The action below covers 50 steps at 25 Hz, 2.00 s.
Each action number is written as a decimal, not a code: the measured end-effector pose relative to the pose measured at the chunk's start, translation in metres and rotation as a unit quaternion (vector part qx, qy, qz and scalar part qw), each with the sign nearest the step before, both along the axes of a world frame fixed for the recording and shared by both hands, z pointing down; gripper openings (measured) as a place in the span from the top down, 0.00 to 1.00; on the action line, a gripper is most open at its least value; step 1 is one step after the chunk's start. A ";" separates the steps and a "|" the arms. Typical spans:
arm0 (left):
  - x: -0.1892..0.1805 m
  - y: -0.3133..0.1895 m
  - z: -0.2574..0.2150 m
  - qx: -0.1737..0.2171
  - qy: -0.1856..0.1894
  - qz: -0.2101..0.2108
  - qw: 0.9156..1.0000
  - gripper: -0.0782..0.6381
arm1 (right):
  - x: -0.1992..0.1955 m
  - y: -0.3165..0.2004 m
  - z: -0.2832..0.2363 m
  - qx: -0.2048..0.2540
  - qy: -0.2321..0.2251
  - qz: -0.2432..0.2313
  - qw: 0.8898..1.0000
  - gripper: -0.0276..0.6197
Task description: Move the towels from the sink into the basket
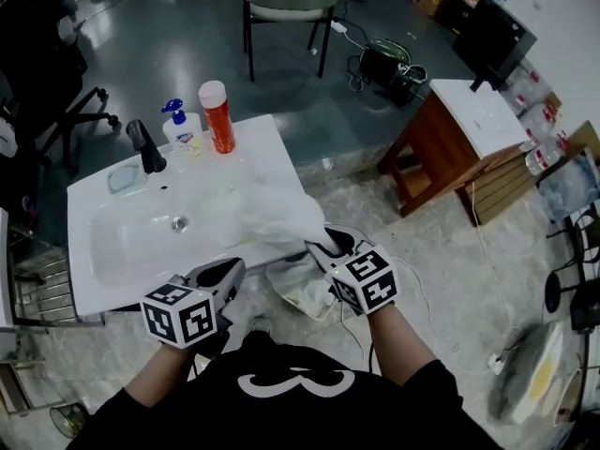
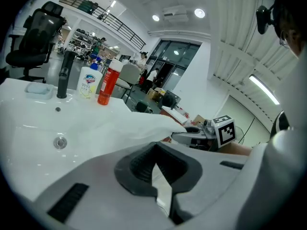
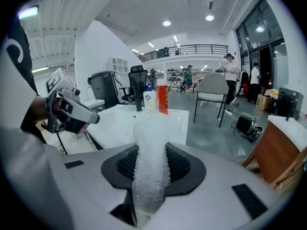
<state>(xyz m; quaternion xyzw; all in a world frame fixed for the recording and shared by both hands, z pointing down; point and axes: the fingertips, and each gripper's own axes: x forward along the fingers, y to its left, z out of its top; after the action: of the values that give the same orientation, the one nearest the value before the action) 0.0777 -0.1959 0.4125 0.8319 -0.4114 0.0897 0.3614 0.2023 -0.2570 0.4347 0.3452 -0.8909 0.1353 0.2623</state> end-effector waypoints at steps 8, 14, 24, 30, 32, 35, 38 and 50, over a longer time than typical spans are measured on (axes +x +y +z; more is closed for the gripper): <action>0.042 0.045 -0.008 0.011 -0.004 0.016 1.000 0.88 | 0.053 0.040 -0.049 0.041 -0.046 0.043 0.997 0.77; 0.067 0.076 -0.018 0.023 -0.008 0.026 0.999 0.88 | 0.099 0.070 -0.079 0.069 -0.071 0.081 0.992 0.77; 0.106 0.116 -0.016 0.034 -0.009 0.043 0.998 0.88 | 0.170 0.111 -0.075 0.071 -0.088 0.150 0.982 0.77; 0.123 0.124 -0.010 0.031 -0.009 0.056 0.998 0.88 | 0.197 0.125 -0.068 0.072 -0.112 0.190 0.973 0.77; 0.127 0.124 -0.005 0.024 -0.008 0.060 0.998 0.88 | 0.202 0.128 -0.066 0.072 -0.116 0.198 0.971 0.77; 0.133 0.118 0.005 0.012 -0.009 0.067 0.998 0.88 | 0.207 0.125 -0.057 0.066 -0.116 0.202 0.970 0.77; 0.138 0.110 0.020 -0.004 -0.012 0.075 0.997 0.88 | 0.208 0.119 -0.034 0.048 -0.108 0.204 0.972 0.77; 0.155 0.062 0.105 -0.056 -0.032 0.096 0.993 0.88 | 0.216 0.081 0.122 -0.092 -0.113 0.267 0.953 0.76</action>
<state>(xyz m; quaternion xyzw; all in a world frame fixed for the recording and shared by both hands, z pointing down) 0.2323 -0.1339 0.5177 0.8426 -0.3353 0.1738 0.3840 0.4187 -0.1755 0.5569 0.5270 -0.7740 0.3200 0.1445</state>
